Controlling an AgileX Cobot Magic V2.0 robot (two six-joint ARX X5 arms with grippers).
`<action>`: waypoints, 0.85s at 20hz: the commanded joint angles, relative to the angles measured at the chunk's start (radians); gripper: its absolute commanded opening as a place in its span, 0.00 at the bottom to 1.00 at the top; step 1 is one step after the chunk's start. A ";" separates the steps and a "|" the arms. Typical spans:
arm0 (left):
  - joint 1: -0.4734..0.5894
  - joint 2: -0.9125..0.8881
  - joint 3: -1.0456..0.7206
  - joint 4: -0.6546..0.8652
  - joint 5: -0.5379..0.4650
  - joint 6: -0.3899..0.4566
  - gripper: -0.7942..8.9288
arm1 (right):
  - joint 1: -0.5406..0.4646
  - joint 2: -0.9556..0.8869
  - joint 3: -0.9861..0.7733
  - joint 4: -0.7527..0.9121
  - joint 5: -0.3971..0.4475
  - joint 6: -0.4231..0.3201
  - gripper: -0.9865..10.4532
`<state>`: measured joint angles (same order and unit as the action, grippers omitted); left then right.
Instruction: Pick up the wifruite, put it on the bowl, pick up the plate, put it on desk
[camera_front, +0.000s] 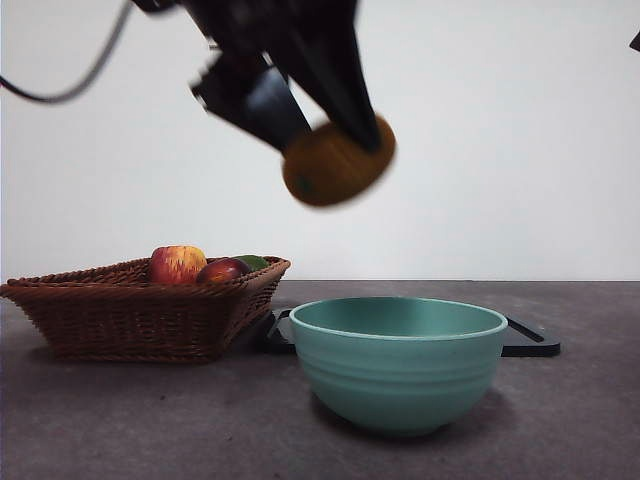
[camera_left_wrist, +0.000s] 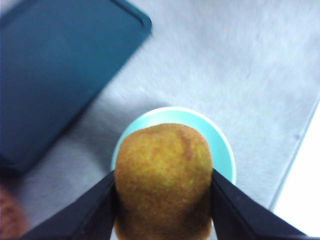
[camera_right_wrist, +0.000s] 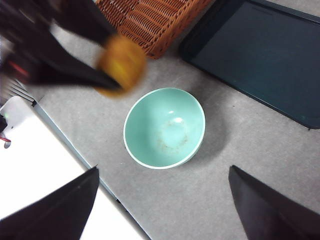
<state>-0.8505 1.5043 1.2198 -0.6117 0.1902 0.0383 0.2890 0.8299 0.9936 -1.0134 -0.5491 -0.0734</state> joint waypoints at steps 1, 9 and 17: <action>-0.037 0.079 0.019 0.030 -0.005 -0.005 0.26 | 0.005 0.006 0.020 0.005 0.000 0.010 0.45; -0.089 0.266 0.019 0.106 -0.080 0.002 0.27 | 0.005 0.006 0.020 0.006 0.000 0.010 0.45; -0.095 0.301 0.019 0.113 -0.088 0.013 0.38 | 0.005 0.006 0.020 0.006 0.000 0.010 0.45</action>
<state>-0.9329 1.7847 1.2198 -0.5045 0.1040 0.0399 0.2890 0.8299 0.9932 -1.0130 -0.5491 -0.0727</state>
